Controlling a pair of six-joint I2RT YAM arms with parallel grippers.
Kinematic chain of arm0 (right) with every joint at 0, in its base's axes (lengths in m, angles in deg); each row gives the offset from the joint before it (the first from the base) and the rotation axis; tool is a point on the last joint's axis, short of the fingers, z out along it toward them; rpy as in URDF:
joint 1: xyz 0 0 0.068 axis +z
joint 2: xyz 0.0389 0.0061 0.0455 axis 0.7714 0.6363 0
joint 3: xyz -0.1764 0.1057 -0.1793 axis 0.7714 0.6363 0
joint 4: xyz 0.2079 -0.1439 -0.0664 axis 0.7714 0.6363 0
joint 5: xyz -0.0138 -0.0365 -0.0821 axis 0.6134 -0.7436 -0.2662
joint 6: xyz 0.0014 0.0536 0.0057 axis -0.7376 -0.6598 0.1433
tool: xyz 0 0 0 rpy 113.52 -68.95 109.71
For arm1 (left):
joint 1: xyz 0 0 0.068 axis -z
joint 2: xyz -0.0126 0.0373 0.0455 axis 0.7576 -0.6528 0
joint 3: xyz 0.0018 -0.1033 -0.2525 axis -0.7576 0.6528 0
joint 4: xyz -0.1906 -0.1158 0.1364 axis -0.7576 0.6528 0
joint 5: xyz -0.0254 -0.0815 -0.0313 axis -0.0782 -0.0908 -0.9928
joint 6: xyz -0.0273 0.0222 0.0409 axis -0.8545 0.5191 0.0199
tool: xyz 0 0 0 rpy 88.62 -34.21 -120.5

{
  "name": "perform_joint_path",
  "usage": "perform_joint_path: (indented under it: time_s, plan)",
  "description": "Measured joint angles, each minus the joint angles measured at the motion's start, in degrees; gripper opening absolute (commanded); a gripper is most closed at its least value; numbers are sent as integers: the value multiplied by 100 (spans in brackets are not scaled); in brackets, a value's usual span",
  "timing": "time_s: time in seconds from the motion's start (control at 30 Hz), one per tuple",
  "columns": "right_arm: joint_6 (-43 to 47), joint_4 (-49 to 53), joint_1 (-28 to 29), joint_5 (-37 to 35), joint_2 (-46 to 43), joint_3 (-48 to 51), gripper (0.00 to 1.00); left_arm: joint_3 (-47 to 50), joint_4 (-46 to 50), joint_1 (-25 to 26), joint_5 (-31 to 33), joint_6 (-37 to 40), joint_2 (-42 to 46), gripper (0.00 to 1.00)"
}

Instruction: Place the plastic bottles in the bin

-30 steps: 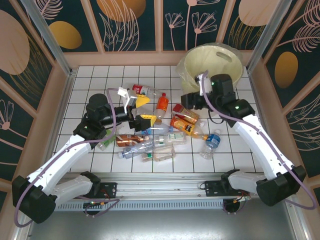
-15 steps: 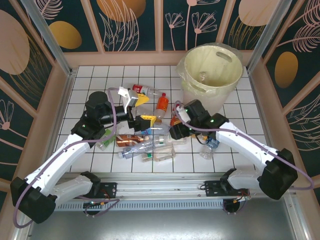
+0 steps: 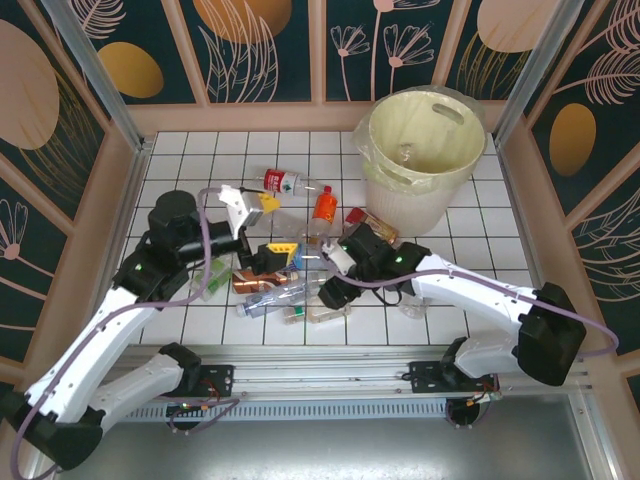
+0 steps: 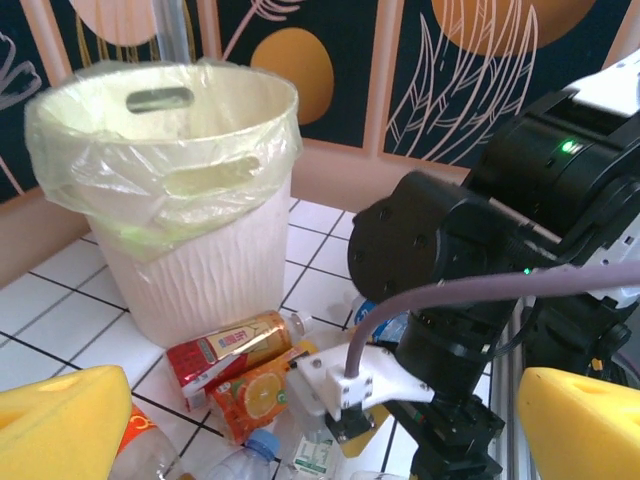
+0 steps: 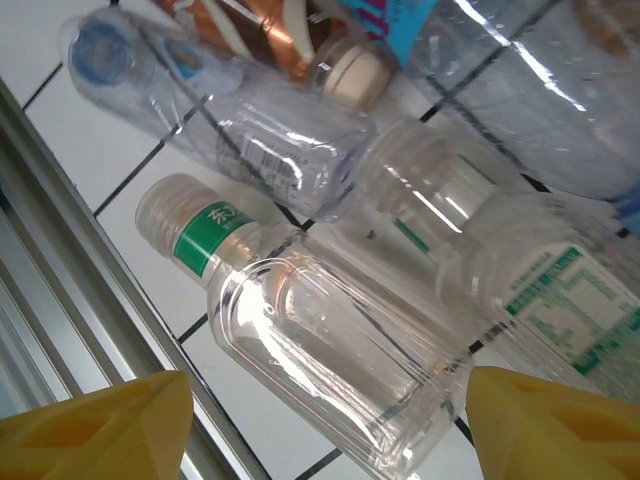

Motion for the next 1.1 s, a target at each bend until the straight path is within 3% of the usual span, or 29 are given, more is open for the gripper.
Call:
perform_joint_path:
  time_s: [0.43,0.57,1.1]
  plan:
    - [721,9,953,-890,964,-295,79,289,953,0,468,-271,1119,99]
    - [822,-2,1086,-1276,1097,-446,83,323,920,0,503,-348,1163,99]
    - [933,-2,1561,-1878,1770,-629,78,476,809,0,483,-452,1104,99]
